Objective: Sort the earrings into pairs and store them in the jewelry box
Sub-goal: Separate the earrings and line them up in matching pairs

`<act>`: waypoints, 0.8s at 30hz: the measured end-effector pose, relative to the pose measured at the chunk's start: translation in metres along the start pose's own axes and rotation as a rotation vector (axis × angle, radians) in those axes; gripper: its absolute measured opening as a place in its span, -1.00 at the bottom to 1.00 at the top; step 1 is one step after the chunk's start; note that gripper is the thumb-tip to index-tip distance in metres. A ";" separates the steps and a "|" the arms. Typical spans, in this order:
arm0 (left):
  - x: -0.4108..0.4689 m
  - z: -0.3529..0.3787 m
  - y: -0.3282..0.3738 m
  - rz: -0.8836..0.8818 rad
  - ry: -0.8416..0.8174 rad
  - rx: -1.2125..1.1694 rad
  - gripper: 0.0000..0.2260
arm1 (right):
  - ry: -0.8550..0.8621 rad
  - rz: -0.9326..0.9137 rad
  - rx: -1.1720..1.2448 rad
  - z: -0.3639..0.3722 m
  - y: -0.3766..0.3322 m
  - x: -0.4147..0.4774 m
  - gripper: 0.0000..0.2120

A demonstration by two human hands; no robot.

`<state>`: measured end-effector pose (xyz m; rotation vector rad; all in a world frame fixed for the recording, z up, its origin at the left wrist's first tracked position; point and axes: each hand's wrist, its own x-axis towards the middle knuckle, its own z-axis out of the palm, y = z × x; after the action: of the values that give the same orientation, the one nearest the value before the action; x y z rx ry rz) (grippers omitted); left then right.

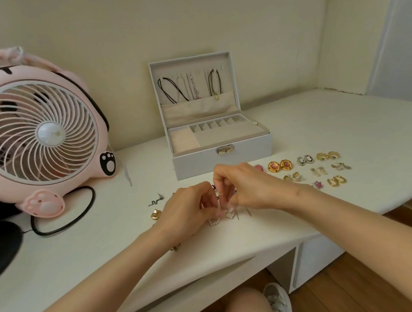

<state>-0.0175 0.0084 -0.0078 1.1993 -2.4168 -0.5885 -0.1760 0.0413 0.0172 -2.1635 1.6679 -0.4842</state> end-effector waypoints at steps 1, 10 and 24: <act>0.000 0.001 -0.001 -0.004 0.005 0.011 -0.80 | 0.001 0.005 0.007 0.000 0.000 0.000 -0.60; 0.001 0.004 0.002 -0.058 0.078 0.052 -0.75 | 0.027 0.011 0.028 0.002 0.004 0.003 -0.60; -0.003 -0.024 -0.017 -0.062 0.189 0.057 -0.87 | 0.050 -0.059 0.036 -0.007 -0.006 0.016 -0.72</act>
<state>0.0073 -0.0027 0.0032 1.2961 -2.2586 -0.4058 -0.1701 0.0271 0.0272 -2.1970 1.6117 -0.5846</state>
